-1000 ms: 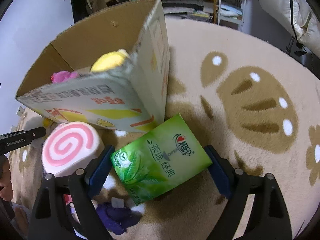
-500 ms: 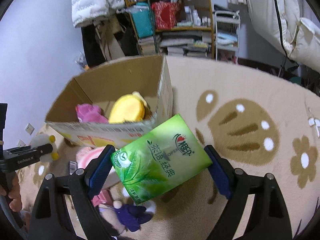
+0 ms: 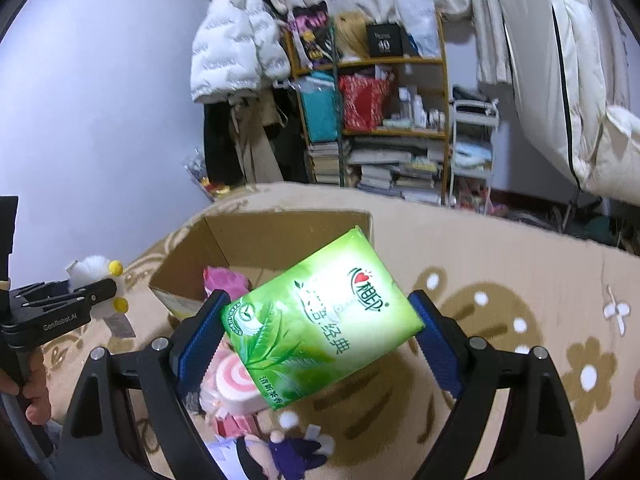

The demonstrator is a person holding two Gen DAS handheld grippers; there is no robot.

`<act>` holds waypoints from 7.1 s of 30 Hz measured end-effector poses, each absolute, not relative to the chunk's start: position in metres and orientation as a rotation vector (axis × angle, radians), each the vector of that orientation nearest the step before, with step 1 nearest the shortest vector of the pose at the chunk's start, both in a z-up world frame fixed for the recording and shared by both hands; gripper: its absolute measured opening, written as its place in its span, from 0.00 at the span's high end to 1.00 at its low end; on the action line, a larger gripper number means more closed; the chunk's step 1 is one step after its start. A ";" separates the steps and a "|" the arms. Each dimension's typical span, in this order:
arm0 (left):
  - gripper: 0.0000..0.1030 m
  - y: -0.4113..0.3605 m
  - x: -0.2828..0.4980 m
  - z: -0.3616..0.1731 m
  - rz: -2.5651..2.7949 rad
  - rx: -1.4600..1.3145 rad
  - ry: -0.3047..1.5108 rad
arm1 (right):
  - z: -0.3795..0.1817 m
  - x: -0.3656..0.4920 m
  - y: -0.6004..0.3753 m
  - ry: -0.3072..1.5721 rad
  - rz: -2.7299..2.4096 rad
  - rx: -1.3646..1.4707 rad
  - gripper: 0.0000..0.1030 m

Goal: Organize soft objects
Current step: 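Lift the white keychain over the box while the right tool lifts the green tissue pack, then release the white keychain into the box while the right tool releases the green tissue pack, then move both tools back toward the remaining items beside the box, then grasp the black Face tissue pack with the left tool while the right tool grasps the purple-haired doll, then lift the black tissue pack over the box while the right tool lifts the doll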

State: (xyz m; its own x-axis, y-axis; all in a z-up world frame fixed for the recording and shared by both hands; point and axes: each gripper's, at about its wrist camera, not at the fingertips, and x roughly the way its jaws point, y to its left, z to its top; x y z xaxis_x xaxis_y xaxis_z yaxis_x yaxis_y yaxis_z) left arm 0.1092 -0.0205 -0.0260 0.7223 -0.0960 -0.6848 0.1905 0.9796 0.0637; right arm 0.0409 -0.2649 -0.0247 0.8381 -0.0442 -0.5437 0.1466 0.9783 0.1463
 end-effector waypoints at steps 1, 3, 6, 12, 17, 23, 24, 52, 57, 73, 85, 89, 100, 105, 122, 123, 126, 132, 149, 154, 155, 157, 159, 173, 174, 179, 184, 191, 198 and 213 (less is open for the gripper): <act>0.56 -0.021 0.108 -0.022 -0.162 0.130 0.728 | -0.021 0.041 -0.264 0.553 -0.097 0.182 0.10; 0.56 -0.023 0.107 -0.014 -0.171 0.127 0.693 | -0.018 0.043 -0.265 0.538 -0.092 0.176 0.10; 0.56 -0.028 0.106 -0.004 -0.174 0.138 0.644 | -0.014 0.047 -0.263 0.515 -0.085 0.155 0.10; 0.56 -0.039 0.108 0.009 -0.185 0.149 0.579 | -0.011 0.061 -0.262 0.489 -0.074 0.135 0.10; 0.56 -0.045 0.115 0.014 -0.193 0.151 0.544 | -0.013 0.071 -0.262 0.477 -0.067 0.125 0.10; 0.56 -0.054 0.125 0.016 -0.199 0.164 0.507 | -0.016 0.082 -0.262 0.478 -0.065 0.111 0.10; 0.56 -0.056 0.126 0.016 -0.198 0.167 0.501 | -0.017 0.081 -0.262 0.480 -0.066 0.112 0.10; 0.55 -0.085 0.159 -0.021 -0.264 0.209 0.577 | -0.037 0.111 -0.272 0.442 -0.022 0.119 0.09; 0.55 -0.088 0.161 -0.029 -0.271 0.219 0.597 | -0.044 0.112 -0.276 0.445 -0.007 0.151 0.09; 0.48 -0.092 0.167 -0.043 -0.289 0.212 0.659 | -0.062 0.117 -0.282 0.497 0.015 0.215 0.09; 0.31 -0.087 0.172 -0.051 -0.270 0.206 0.704 | -0.070 0.116 -0.278 0.541 0.025 0.201 0.02; 0.30 -0.083 0.171 -0.052 -0.260 0.210 0.749 | -0.069 0.111 -0.278 0.546 0.020 0.202 0.02; 0.11 -0.067 0.145 -0.035 -0.247 0.191 0.793 | -0.048 0.083 -0.273 0.563 -0.010 0.193 0.00; 0.11 -0.054 0.133 -0.031 -0.209 0.203 0.876 | -0.038 0.065 -0.272 0.595 -0.030 0.200 0.00; 0.11 -0.035 0.099 -0.036 -0.203 0.203 1.046 | -0.044 0.024 -0.261 0.793 -0.064 0.295 0.00; 0.11 -0.035 0.098 -0.038 -0.206 0.205 1.055 | -0.047 0.023 -0.260 0.802 -0.064 0.301 0.00; 0.11 -0.036 0.096 -0.046 -0.210 0.218 1.082 | -0.056 0.025 -0.256 0.831 -0.059 0.322 0.00; 0.11 -0.040 0.100 -0.066 -0.214 0.243 1.140 | -0.075 0.033 -0.251 0.888 -0.065 0.336 0.00; 0.11 -0.053 0.116 -0.117 -0.223 0.272 1.270 | -0.127 0.057 -0.254 1.077 -0.081 0.440 0.00; 0.11 -0.060 0.120 -0.131 -0.229 0.296 1.299 | -0.143 0.059 -0.254 1.134 -0.075 0.480 0.00; 0.11 -0.061 0.121 -0.134 -0.228 0.300 1.306 | -0.147 0.059 -0.254 1.148 -0.073 0.494 0.00; 0.11 -0.063 0.123 -0.138 -0.227 0.303 1.315 | -0.151 0.060 -0.254 1.162 -0.075 0.505 0.00; 0.11 -0.064 0.125 -0.143 -0.224 0.304 1.327 | -0.156 0.061 -0.256 1.177 -0.078 0.521 0.00; 0.11 -0.072 0.134 -0.163 -0.233 0.311 1.379 | -0.181 0.064 -0.251 1.256 -0.034 0.604 0.11; 0.11 -0.073 0.134 -0.164 -0.238 0.316 1.381 | -0.180 0.064 -0.250 1.254 -0.033 0.598 0.12; 0.20 -0.076 0.133 -0.169 -0.254 0.307 1.399 | -0.178 0.063 -0.250 1.243 -0.029 0.597 0.18; 0.35 -0.071 0.139 -0.177 -0.260 0.260 1.428 | -0.176 0.061 -0.253 1.234 -0.024 0.593 0.19; 0.52 -0.060 0.144 -0.180 -0.287 0.187 1.434 | -0.171 0.064 -0.246 1.220 -0.023 0.557 0.20; 0.53 -0.057 0.140 -0.176 -0.287 0.215 1.391 | -0.163 0.065 -0.244 1.177 -0.042 0.509 0.24; 0.53 -0.040 0.114 -0.129 -0.210 0.194 1.221 | -0.121 0.048 -0.253 0.996 -0.047 0.452 0.31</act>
State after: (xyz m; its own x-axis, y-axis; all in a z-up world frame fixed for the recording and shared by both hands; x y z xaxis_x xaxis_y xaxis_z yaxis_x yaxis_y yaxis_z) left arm 0.1136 -0.0403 -0.1294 0.3277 -0.0551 -0.9432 0.2624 0.9643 0.0348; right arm 0.0482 -0.2526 -0.1213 0.5505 0.1653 -0.8183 0.2420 0.9065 0.3459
